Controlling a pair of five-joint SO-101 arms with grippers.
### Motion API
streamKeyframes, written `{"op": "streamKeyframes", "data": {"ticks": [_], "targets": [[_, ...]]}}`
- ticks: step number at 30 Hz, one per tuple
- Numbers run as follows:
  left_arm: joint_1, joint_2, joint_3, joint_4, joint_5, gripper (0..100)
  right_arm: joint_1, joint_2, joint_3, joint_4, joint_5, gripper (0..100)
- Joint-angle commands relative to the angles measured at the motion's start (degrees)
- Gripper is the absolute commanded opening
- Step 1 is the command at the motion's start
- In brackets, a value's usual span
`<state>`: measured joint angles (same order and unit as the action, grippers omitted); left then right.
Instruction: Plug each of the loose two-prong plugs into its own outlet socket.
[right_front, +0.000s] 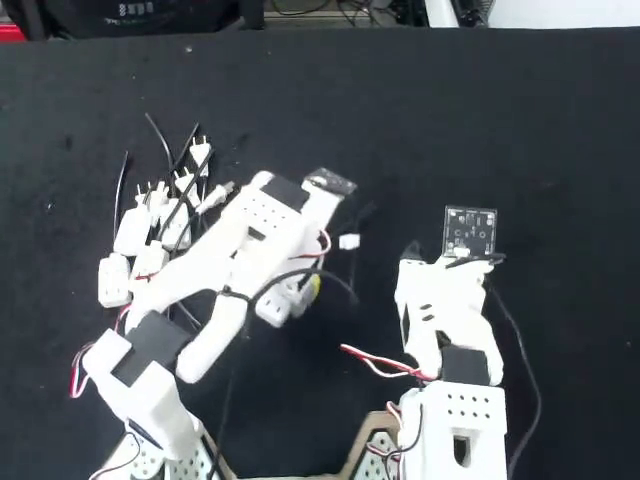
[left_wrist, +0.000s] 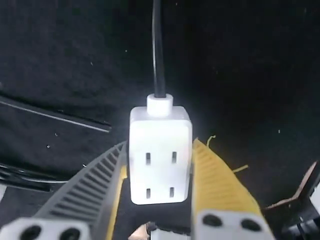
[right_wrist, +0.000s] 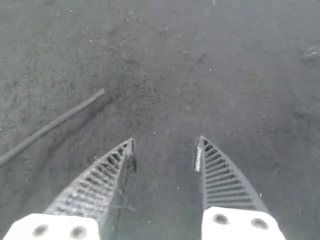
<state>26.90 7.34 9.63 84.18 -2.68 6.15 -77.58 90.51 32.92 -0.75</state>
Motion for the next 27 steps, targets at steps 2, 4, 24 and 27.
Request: {"op": "streamKeyframes", "data": {"ticks": [2, 4, 24, 27], "targets": [[-4.44, -1.49, -6.73, 2.11, -0.70, 18, 1.14, -1.01, -2.59, -1.58, -0.26, 18.0], [-6.55, -3.34, -9.89, 4.75, -1.49, 18, 1.14, -1.01, -2.59, -1.58, -0.26, 18.0], [-9.89, -9.14, 2.33, -4.04, -2.29, 20, 1.05, -1.01, -2.68, -1.49, -0.26, 18.0], [-15.87, -9.23, 2.15, -4.66, -4.75, 20, 1.05, -1.01, -2.68, -1.49, -0.26, 18.0]]}}
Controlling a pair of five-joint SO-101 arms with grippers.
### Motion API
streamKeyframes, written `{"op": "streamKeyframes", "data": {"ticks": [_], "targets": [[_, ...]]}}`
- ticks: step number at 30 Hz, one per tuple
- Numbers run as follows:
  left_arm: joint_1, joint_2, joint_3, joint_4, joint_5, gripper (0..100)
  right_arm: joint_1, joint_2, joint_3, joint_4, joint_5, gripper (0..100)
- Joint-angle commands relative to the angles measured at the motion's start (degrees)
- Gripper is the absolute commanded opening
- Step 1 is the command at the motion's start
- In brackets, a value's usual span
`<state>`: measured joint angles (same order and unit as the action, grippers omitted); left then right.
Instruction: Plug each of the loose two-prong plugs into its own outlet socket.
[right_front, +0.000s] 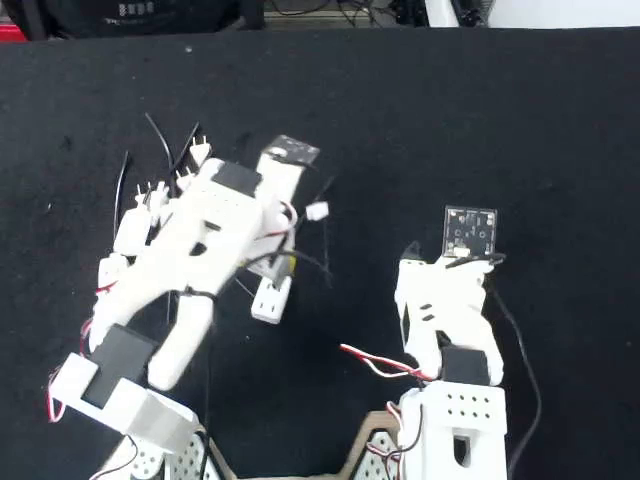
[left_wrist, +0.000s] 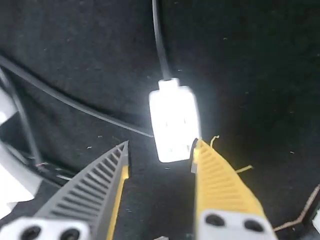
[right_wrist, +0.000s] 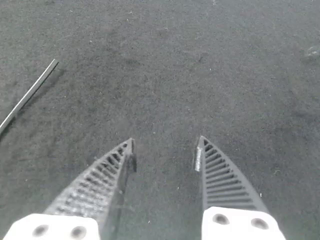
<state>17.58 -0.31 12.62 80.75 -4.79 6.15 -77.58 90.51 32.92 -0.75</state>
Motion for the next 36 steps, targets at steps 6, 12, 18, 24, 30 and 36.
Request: {"op": "streamKeyframes", "data": {"ticks": [6, 12, 18, 24, 30, 36], "targets": [[-12.44, 3.16, 5.41, -9.32, -4.84, 20, 1.05, -1.01, -2.86, -1.58, -0.26, 18.0], [-2.42, 2.29, 10.68, -14.51, 2.20, 20, 1.05, -1.01, -2.86, -1.58, -0.26, 18.0], [13.41, -2.11, 11.74, -14.77, 9.85, 20, 1.14, -1.01, -2.77, -1.58, -0.26, 18.0], [9.98, -2.46, 11.56, -14.68, 9.58, 20, 1.14, -1.01, -2.77, -1.58, -0.26, 18.0], [5.23, -1.85, 6.73, -14.77, 14.86, 20, 1.14, -1.01, -2.86, -1.49, -0.26, 18.0], [8.66, -1.76, 7.96, -21.80, 31.21, 29, 1.14, -1.01, -2.86, -1.49, -0.26, 18.0]]}}
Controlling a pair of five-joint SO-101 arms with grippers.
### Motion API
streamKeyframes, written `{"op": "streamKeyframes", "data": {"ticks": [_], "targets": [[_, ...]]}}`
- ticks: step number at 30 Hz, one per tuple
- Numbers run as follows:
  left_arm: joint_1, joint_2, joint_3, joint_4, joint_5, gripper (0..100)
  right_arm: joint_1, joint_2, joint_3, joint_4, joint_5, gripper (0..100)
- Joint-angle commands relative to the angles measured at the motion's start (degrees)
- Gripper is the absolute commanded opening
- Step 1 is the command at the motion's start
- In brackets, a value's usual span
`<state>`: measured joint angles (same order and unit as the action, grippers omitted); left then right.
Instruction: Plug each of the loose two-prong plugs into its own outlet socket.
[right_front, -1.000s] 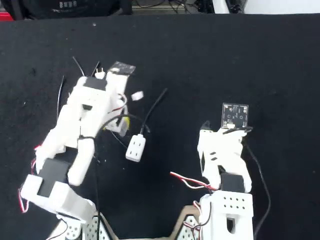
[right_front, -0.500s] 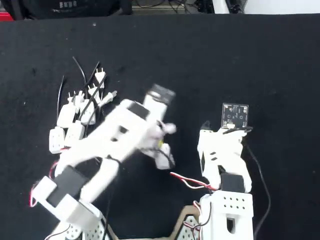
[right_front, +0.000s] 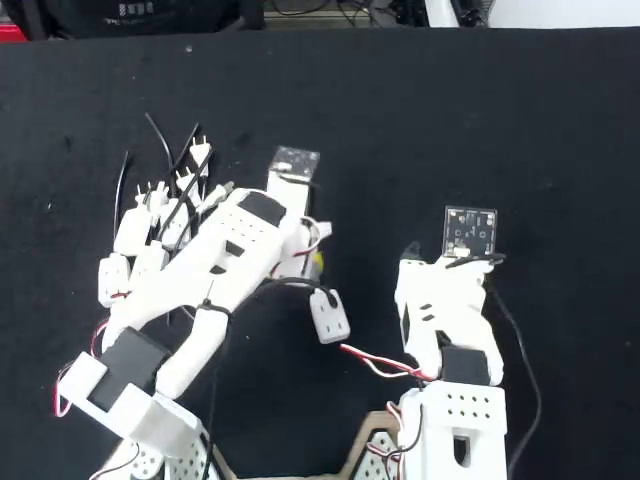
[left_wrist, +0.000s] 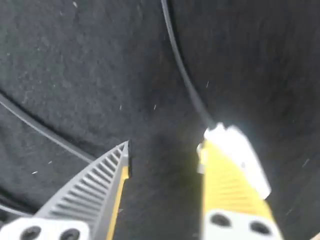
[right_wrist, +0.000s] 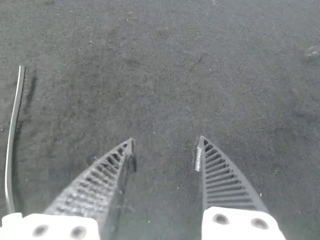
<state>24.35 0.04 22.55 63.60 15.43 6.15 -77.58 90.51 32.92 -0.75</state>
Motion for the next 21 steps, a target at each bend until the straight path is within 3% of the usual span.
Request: {"op": "streamKeyframes", "data": {"ticks": [1, 10, 17, 21], "targets": [[1.89, -2.11, -1.36, -6.59, 13.54, 29, 1.14, -1.01, -2.86, -1.49, -0.26, 18.0], [1.19, 1.76, 12.00, -26.81, 16.26, 29, 1.14, -1.01, -2.95, -1.41, -0.26, 18.0], [-8.40, 1.85, 12.79, -20.57, 16.26, 29, 1.14, -1.01, -2.95, -1.41, -0.26, 18.0], [-14.29, 0.44, 12.00, -12.31, 15.82, 29, 1.14, -1.01, -2.95, -1.49, -0.26, 18.0]]}}
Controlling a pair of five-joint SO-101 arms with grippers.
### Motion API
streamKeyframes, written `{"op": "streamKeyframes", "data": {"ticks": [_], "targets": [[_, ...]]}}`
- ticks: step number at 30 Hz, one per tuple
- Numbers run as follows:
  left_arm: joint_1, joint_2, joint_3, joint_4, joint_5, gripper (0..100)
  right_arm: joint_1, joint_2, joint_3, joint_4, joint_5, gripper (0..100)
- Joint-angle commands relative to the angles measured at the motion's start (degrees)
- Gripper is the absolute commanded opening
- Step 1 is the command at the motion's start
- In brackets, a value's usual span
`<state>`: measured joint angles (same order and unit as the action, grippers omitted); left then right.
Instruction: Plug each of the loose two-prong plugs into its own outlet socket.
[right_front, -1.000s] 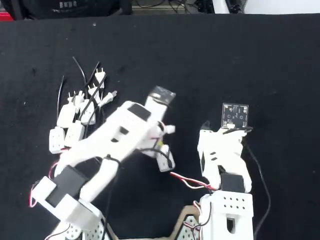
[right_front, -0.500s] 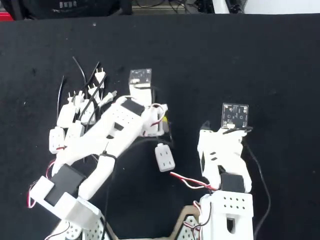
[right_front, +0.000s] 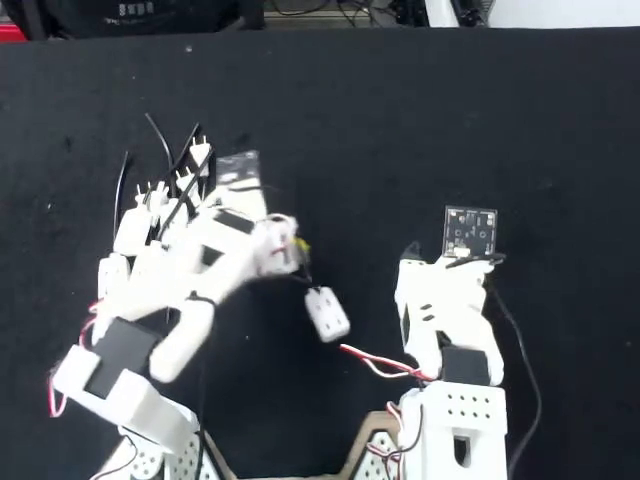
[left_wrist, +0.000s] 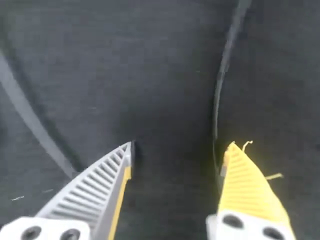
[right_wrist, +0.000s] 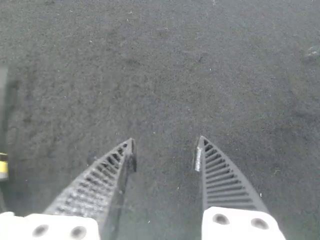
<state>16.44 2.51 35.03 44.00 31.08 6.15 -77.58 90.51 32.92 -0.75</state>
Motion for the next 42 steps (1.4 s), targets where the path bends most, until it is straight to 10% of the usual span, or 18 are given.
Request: {"op": "streamKeyframes", "data": {"ticks": [1, 12, 19, 29, 42], "targets": [[-7.52, -2.81, -1.10, 10.11, 0.09, 29, 1.14, -1.01, -2.95, -1.49, -0.26, 18.0], [-11.30, -17.58, -0.48, 20.57, -15.82, 29, 0.53, -1.01, -3.74, 0.62, 0.62, 18.0], [-13.41, -24.44, 8.57, 14.68, -27.08, 29, -20.31, -0.57, -9.19, 16.44, 14.07, 18.3], [-18.77, -25.67, 14.64, 9.85, -25.49, 24, -30.77, 2.59, -9.36, 19.16, 19.96, 18.5], [-26.33, -25.32, 15.08, 9.93, -25.41, 24, -36.92, 43.38, -28.62, 17.58, 29.01, 26.8]]}}
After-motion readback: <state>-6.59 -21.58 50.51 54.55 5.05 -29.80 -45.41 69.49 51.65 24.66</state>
